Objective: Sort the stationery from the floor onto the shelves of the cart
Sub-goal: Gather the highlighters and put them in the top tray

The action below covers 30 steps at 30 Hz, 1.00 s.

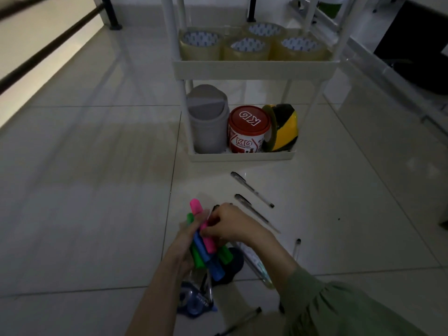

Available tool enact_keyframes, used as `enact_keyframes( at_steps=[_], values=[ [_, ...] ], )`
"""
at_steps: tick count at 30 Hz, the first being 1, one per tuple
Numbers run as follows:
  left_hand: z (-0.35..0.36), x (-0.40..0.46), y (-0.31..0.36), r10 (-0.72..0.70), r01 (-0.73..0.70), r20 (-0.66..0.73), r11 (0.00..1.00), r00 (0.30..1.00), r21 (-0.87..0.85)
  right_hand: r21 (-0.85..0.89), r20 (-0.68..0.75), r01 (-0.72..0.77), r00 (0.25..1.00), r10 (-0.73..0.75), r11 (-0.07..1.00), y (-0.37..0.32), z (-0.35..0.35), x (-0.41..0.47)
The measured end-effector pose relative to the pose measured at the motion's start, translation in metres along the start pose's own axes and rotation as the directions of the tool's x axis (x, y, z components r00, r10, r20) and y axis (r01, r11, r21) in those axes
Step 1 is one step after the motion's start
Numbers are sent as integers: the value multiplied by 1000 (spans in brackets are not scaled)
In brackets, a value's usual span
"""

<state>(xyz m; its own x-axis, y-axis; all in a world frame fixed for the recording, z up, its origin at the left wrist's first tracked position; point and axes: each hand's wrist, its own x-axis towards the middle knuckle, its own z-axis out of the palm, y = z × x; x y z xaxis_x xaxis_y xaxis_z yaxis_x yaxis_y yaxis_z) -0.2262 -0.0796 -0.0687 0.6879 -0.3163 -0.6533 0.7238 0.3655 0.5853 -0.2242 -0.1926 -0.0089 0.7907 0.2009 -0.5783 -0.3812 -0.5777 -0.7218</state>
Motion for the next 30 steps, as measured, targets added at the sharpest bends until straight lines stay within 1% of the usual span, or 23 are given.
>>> enact_keyframes(
  at_steps=[2,4,5,7,8,10,11,13,15,17,18,20,22,24,26,28,29,30],
  values=[
    [-5,-2,0,50,-52,-62,998,997,-33,-23,77,10,997,-9,1000,0,-2,1],
    [-8,-4,5,126,-135,-97,986,987,-94,66,120,11,993,-19,998,1,-8,1],
    [-12,-4,9,175,-191,-128,974,976,-122,131,103,6,995,-20,991,1,-11,1],
    [-19,-6,19,251,-282,-194,948,948,-149,211,-16,-8,1000,12,977,4,-18,9],
    [-25,-8,24,273,-309,-208,936,939,-169,199,-100,-20,994,40,980,8,-19,17],
    [-39,-11,32,306,-351,-226,917,925,-191,85,-251,-42,966,62,996,14,-16,33],
    [-48,-14,34,315,-366,-249,910,916,-197,20,-298,-46,953,50,999,17,-12,41],
    [-60,-19,35,297,-359,-288,913,911,-194,-118,-307,-25,952,-12,993,18,2,52],
    [-70,-25,33,273,-337,-310,925,911,-175,-276,-237,-8,970,-60,961,17,18,61],
    [-77,-29,29,257,-316,-320,937,912,-146,-448,-177,-24,982,-62,894,17,32,64],
    [-80,-31,27,250,-305,-324,943,912,-134,-512,-161,-29,985,-62,858,16,36,64],
    [-82,-34,24,228,-277,-320,954,920,-118,-574,-161,-27,984,-80,819,17,41,62],
    [-82,-36,23,209,-253,-320,962,924,-102,-585,-173,-25,980,-95,811,19,39,60],
    [-82,-36,24,209,-246,-332,967,920,-71,-547,-203,-52,976,-73,836,23,30,55],
    [-80,-35,24,209,-235,-338,971,918,-36,-470,-291,-128,957,-17,873,29,15,47],
    [-75,-33,25,201,-212,-332,977,922,3,-404,-379,-247,921,84,881,36,-5,35],
    [-72,-30,25,190,-196,-318,981,929,16,-394,-387,-320,908,160,862,39,-16,27],
    [-68,-27,24,177,-176,-299,984,938,29,-401,-362,-385,900,242,831,43,-26,20]
  ],
)
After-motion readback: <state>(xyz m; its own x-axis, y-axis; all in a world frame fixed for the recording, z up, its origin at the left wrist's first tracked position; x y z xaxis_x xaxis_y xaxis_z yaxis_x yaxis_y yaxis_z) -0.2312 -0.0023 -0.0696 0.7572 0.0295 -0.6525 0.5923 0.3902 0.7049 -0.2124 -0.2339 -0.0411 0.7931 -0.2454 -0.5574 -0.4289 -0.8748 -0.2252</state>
